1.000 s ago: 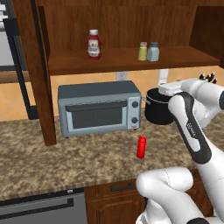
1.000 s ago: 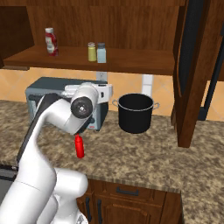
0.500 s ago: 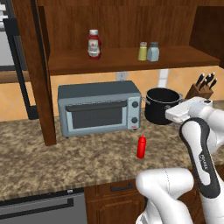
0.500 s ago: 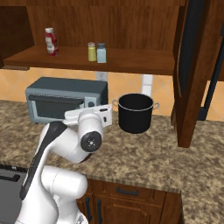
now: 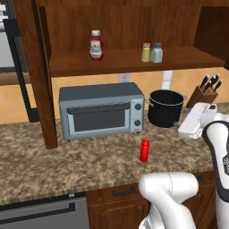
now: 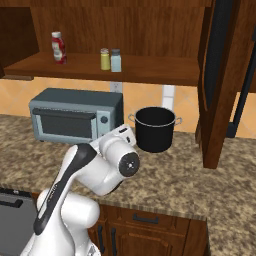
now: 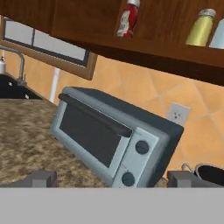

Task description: Put the shaker and condiment bottle from the counter next to their counterparts in the cabinet.

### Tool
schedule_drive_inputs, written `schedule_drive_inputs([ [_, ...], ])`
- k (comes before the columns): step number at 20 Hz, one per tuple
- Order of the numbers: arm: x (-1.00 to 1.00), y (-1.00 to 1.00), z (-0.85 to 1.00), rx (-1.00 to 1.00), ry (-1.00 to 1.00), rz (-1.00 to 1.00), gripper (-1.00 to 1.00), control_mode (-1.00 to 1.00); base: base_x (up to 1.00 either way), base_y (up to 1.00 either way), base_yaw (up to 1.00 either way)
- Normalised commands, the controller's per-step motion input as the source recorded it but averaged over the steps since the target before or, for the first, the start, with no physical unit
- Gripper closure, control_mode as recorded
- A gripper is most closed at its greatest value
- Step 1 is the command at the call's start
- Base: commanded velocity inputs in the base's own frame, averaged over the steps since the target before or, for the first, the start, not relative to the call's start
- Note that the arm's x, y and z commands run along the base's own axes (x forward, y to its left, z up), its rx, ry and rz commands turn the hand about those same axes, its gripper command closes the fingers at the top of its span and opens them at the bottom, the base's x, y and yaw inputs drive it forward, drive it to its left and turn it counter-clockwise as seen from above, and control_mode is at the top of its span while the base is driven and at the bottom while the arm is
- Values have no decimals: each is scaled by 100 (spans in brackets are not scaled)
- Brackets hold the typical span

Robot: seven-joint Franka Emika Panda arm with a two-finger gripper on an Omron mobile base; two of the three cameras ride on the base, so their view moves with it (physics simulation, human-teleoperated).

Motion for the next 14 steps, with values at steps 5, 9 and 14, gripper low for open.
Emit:
schedule_drive_inputs([
  [5,-20,10,-26,-18,0,20,-100,-100,0,0,0],
  [9,-19,21,-5,-2,0,17,-100,-100,0,0,0],
  [14,-1,33,-11,0,3,12,-100,-100,0,0,0],
])
